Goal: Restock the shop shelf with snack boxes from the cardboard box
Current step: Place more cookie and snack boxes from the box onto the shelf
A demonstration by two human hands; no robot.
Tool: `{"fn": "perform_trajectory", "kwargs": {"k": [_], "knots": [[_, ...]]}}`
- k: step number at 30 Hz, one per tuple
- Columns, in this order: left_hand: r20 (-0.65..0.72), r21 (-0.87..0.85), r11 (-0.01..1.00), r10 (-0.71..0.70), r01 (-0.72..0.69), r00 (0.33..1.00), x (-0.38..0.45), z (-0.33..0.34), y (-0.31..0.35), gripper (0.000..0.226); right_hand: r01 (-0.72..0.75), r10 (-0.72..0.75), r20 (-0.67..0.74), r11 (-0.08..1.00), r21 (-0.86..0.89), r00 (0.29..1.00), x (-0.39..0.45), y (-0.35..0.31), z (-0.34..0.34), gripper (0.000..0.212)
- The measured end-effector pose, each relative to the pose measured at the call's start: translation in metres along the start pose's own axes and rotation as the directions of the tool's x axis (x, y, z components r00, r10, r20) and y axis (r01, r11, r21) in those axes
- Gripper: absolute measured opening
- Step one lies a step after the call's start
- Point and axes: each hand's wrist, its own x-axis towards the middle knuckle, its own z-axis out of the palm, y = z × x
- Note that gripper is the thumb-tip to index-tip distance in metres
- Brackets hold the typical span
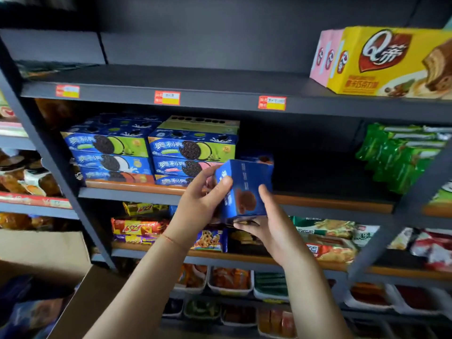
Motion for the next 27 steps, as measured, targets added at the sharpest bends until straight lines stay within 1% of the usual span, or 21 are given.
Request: {"fn": "perform_trajectory", "kwargs": {"k": [2,3,5,7,10,13,15,17,18,20,22,23,25,27], "knots": [[0.0,0.036,0.998,0.046,-0.046,0.999,0.002,0.004,0.0,0.027,-0.062,0.053,0.052,0.981,0.185,0.997,-0.004,-0.006,-0.009,0.072],[-0.012,0.055,0.997,0.049,-0.048,0.999,0.003,0.004,-0.002,0.025,-0.086,0.066,0.082,0.959,0.27,0.994,-0.005,-0.007,-0.015,0.073],[-0.001,0.064,0.997,0.044,-0.044,0.999,0.004,0.004,-0.002,0.027,-0.095,0.059,0.108,0.925,0.368,0.992,-0.007,-0.007,-0.024,0.074],[0.03,0.054,0.998,0.038,-0.04,0.999,0.003,0.005,-0.001,0.029,-0.084,0.036,0.126,0.913,0.399,0.991,-0.008,-0.003,-0.03,0.074],[0.031,0.036,0.999,0.023,-0.024,0.999,0.002,0.006,-0.002,0.031,-0.058,0.005,0.129,0.91,0.41,0.992,-0.011,-0.001,-0.033,0.073],[0.082,-0.066,0.997,-0.021,0.027,0.996,0.002,0.008,-0.006,0.035,-0.039,0.002,0.091,0.912,0.409,0.996,-0.015,0.001,-0.039,0.071],[0.169,-0.102,0.989,-0.089,0.107,0.982,0.002,0.009,-0.01,0.044,-0.03,0.008,0.061,0.934,0.356,0.998,-0.017,0.001,-0.042,0.068],[0.26,-0.119,0.973,-0.16,0.196,0.952,0.003,0.01,-0.015,0.052,-0.039,0.036,0.015,0.959,0.28,0.999,-0.016,0.001,-0.047,0.066],[0.281,-0.129,0.967,-0.177,0.22,0.943,0.003,0.009,-0.02,0.055,-0.044,0.052,-0.028,0.969,0.243,0.998,-0.015,0.002,-0.05,0.069],[0.248,-0.189,0.95,-0.201,0.251,0.948,0.002,0.01,-0.032,0.058,-0.029,0.061,-0.14,0.974,0.223,0.988,-0.014,0.006,-0.055,0.08],[0.191,-0.24,0.932,-0.229,0.272,0.954,0.001,0.014,-0.045,0.057,0.059,-0.022,-0.214,0.984,0.169,0.977,-0.016,0.008,-0.059,0.086],[0.192,-0.236,0.93,-0.238,0.28,0.952,0.001,0.016,-0.051,0.057,0.093,-0.072,-0.22,0.992,0.087,0.973,-0.017,0.009,-0.06,0.087],[0.234,-0.165,0.944,-0.242,0.284,0.942,0.002,0.02,-0.059,0.06,0.137,-0.153,-0.224,0.987,-0.083,0.963,-0.017,0.011,-0.064,0.081],[0.247,-0.03,0.97,-0.228,0.242,0.942,0.004,0.021,-0.065,0.062,0.169,-0.222,-0.227,0.958,-0.232,0.948,-0.015,0.011,-0.071,0.069]]}}
